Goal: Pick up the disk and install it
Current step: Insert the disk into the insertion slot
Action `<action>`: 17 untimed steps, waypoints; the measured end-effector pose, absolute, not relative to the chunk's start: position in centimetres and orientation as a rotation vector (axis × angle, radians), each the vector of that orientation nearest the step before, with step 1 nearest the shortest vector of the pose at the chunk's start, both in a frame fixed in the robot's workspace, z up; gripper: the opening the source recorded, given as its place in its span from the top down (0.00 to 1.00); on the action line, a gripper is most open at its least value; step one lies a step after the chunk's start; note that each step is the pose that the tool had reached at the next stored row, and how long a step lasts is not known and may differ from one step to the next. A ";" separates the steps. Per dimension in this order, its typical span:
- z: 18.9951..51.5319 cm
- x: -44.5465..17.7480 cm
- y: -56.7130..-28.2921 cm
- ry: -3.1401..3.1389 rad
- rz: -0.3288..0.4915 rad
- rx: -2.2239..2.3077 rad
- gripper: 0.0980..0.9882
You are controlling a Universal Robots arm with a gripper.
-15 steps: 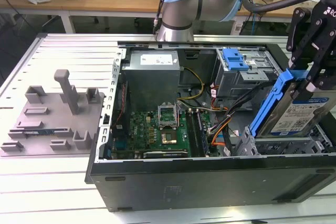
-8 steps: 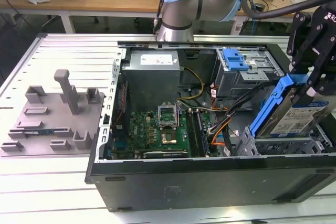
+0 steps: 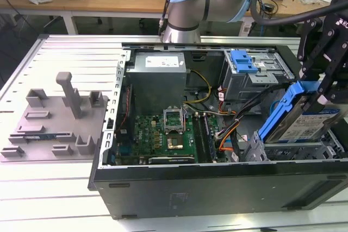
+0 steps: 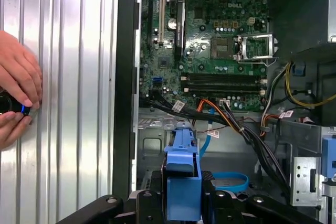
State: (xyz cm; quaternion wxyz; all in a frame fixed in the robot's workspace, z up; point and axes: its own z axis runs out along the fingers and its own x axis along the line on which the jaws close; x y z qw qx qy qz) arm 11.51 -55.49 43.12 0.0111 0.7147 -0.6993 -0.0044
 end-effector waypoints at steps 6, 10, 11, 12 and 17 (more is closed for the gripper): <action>42.8 11.5 -55.6 -2.182 -0.014 2.230 0.70; 42.5 11.5 -55.6 -2.182 -0.014 2.230 0.70; 42.4 11.5 -55.6 -2.182 -0.014 2.230 0.70; 42.4 11.5 -55.6 -2.182 -0.014 2.230 0.70; 42.0 11.5 -55.7 -2.182 -0.014 2.230 0.70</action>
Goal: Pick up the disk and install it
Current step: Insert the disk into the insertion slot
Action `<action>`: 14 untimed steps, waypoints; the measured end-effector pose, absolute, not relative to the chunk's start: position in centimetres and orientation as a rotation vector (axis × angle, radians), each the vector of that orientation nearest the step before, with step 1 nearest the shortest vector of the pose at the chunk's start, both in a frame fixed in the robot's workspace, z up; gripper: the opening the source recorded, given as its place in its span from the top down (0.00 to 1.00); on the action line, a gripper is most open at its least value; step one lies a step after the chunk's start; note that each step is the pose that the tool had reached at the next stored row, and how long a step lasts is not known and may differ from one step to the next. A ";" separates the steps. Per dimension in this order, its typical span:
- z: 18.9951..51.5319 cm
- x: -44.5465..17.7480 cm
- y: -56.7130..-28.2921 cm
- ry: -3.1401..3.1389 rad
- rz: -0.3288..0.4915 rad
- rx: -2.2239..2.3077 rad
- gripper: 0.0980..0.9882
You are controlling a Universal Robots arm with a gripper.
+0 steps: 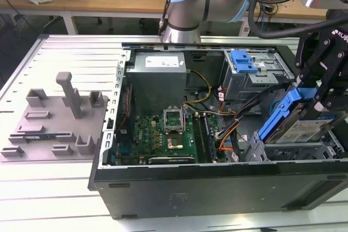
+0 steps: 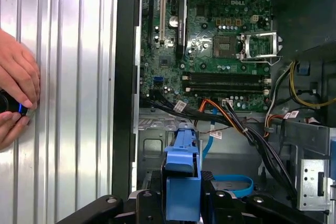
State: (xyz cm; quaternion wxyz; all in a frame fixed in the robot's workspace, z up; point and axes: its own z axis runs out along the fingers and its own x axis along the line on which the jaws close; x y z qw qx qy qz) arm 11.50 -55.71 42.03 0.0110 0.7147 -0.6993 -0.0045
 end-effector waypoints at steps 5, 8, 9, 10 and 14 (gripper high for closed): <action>41.6 11.5 -55.8 -2.182 -0.014 2.230 0.70; 41.5 11.5 -55.8 -2.182 -0.014 2.230 0.69; 41.4 11.5 -55.8 -2.182 -0.014 2.230 0.69; 41.4 11.5 -55.8 -2.182 -0.014 2.230 0.69; 41.4 11.5 -55.8 -2.182 -0.014 2.230 0.69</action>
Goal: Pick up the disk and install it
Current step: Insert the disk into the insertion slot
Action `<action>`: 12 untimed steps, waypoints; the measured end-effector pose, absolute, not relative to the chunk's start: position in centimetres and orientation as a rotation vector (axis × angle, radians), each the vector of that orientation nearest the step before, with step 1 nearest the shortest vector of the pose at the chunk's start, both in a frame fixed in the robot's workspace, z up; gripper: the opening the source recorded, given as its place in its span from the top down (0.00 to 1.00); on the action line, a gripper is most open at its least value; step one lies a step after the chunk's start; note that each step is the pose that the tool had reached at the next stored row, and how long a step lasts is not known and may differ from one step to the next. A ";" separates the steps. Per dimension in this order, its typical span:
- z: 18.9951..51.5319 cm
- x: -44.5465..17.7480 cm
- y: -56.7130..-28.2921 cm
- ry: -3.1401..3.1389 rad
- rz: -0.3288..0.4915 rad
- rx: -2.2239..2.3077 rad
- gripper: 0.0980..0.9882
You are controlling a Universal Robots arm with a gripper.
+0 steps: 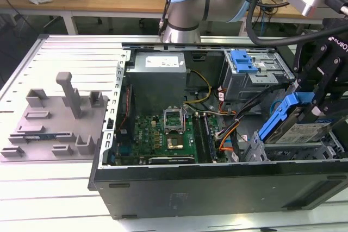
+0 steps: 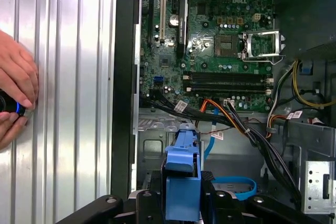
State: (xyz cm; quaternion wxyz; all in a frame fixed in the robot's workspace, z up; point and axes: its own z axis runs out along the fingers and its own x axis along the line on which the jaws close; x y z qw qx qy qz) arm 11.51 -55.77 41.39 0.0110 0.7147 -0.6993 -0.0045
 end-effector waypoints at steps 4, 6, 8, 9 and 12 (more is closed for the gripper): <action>41.4 11.5 -55.8 -2.182 -0.014 2.230 0.69; 41.4 11.5 -55.8 -2.182 -0.014 2.230 0.69; 41.4 11.5 -55.8 -2.182 -0.014 2.230 0.66; 41.4 11.5 -55.8 -2.182 -0.015 2.230 0.66; 41.4 11.5 -55.8 -2.182 -0.014 2.230 0.58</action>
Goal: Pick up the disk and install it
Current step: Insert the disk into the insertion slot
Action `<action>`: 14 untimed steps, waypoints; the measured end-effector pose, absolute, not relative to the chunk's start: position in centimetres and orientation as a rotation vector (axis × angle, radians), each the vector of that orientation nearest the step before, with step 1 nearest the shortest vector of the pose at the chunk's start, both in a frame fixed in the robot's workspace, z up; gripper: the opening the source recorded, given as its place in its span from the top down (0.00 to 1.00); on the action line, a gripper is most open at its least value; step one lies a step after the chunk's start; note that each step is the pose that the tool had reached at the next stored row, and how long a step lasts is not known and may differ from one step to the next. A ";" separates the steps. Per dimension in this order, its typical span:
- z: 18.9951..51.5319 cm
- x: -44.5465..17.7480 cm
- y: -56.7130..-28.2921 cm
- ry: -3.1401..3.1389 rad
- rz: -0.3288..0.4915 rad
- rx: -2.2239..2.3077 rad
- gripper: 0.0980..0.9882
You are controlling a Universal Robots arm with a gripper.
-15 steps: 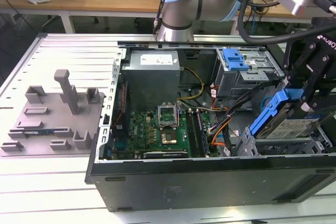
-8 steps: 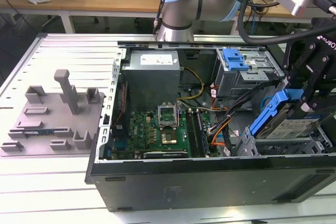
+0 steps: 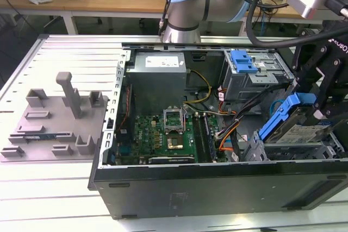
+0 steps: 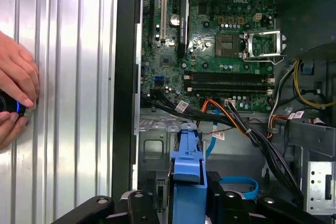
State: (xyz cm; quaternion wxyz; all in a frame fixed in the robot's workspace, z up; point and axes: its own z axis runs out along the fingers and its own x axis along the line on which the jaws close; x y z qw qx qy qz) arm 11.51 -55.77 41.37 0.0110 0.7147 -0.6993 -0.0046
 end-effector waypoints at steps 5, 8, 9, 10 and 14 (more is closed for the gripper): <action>41.4 11.5 -55.8 -2.182 -0.014 2.230 0.58; 41.4 11.5 -55.8 -2.182 -0.014 2.230 0.56; 41.4 11.5 -55.8 -2.181 -0.014 2.230 0.43; 41.4 11.5 -55.8 -2.181 -0.014 2.230 0.43; 41.4 11.5 -55.8 -2.181 -0.014 2.230 0.36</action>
